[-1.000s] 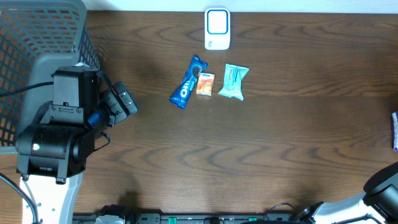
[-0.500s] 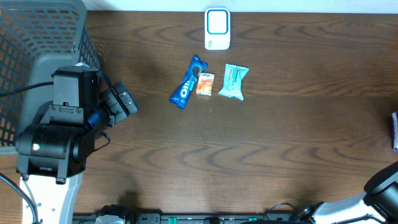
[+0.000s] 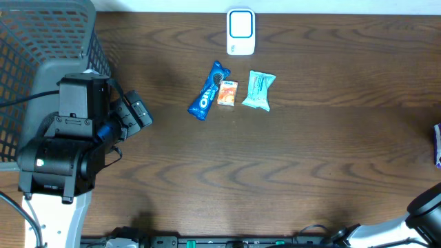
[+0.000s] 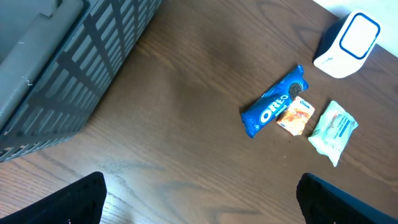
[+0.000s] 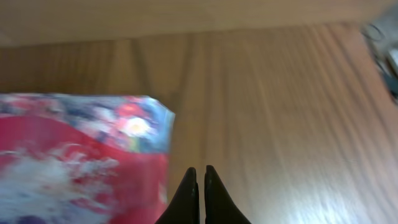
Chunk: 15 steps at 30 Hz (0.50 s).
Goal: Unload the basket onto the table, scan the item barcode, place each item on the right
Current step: 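Carry the purple pack off to the right edge and release it, then move the right gripper to the green wipes pack and grasp it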
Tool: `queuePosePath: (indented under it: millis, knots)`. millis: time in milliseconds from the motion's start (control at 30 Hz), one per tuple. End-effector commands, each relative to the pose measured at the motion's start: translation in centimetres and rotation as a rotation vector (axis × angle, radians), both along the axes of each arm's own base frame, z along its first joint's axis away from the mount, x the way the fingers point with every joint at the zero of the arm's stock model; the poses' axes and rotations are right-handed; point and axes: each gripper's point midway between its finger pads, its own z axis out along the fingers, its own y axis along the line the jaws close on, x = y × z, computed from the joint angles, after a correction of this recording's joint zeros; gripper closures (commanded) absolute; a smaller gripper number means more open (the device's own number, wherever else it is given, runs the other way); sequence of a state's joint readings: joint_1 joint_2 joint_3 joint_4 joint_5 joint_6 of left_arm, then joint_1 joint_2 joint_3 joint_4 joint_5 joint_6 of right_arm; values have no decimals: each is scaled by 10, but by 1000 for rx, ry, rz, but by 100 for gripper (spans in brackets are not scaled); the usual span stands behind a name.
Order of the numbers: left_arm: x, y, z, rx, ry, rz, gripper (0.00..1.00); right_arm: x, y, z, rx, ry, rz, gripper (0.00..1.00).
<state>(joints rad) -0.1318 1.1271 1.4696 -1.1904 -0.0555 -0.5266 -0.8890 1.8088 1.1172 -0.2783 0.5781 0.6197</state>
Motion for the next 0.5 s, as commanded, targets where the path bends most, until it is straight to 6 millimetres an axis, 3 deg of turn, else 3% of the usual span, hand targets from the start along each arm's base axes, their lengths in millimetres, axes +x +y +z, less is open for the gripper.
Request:
queuePosePath:
  millis: [0, 300, 400, 433, 467]
  knots:
    - [1, 3, 2, 11, -3, 10, 2, 4, -2, -29, 57, 64, 89, 99]
    - [1, 3, 2, 11, -3, 10, 2, 7, 6, -97, 174, 101, 111, 99]
    - [1, 3, 2, 11, -3, 10, 2, 41, 7, -104, 196, 10, 258, 99]
    - [1, 3, 2, 11, -3, 10, 2, 67, 5, -97, 165, -48, 349, 99]
    - [1, 3, 2, 11, -3, 10, 2, 77, 5, -93, 147, -65, 375, 99]
